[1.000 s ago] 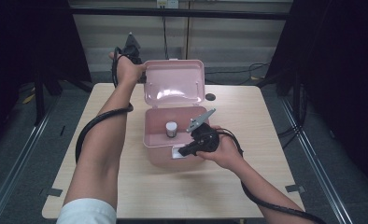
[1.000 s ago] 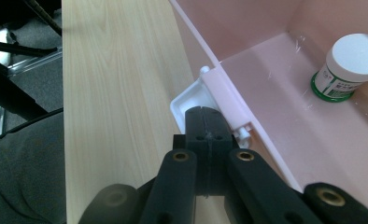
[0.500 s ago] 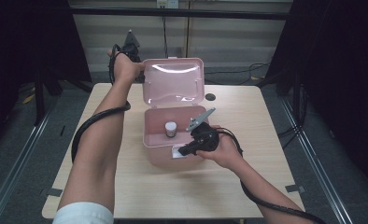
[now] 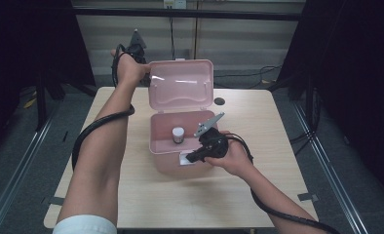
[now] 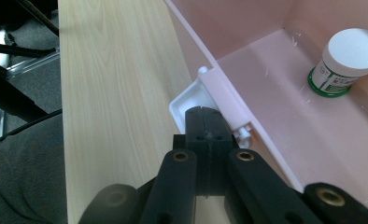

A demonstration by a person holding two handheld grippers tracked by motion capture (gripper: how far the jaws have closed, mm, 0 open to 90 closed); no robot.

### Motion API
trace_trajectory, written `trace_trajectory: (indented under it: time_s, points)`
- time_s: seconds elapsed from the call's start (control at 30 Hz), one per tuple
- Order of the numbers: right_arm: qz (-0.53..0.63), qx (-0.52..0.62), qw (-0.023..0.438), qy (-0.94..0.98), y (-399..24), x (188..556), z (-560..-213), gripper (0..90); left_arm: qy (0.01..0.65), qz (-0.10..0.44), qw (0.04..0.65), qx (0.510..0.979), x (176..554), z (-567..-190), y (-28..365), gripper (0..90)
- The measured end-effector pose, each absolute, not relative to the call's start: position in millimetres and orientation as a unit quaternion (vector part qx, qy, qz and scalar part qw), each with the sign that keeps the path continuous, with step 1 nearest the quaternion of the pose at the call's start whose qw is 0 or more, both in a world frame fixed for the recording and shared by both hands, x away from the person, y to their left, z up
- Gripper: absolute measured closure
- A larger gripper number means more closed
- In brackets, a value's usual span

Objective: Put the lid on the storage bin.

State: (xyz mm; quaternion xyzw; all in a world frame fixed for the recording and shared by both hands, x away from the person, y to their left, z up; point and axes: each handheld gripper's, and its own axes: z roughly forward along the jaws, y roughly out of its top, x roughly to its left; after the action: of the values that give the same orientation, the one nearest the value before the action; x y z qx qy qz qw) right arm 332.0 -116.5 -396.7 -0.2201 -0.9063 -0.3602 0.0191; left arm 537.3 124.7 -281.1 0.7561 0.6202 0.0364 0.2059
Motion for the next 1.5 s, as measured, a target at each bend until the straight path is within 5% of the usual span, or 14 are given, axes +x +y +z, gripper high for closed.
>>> trace_trajectory:
  time_s: [1.5]
  points:
    - [-0.352, -0.229, 0.009, -0.907, -113, 330, -395, 90.0, 0.603, 0.042, 0.192, 0.773, 508, -264, 123, 87.6]
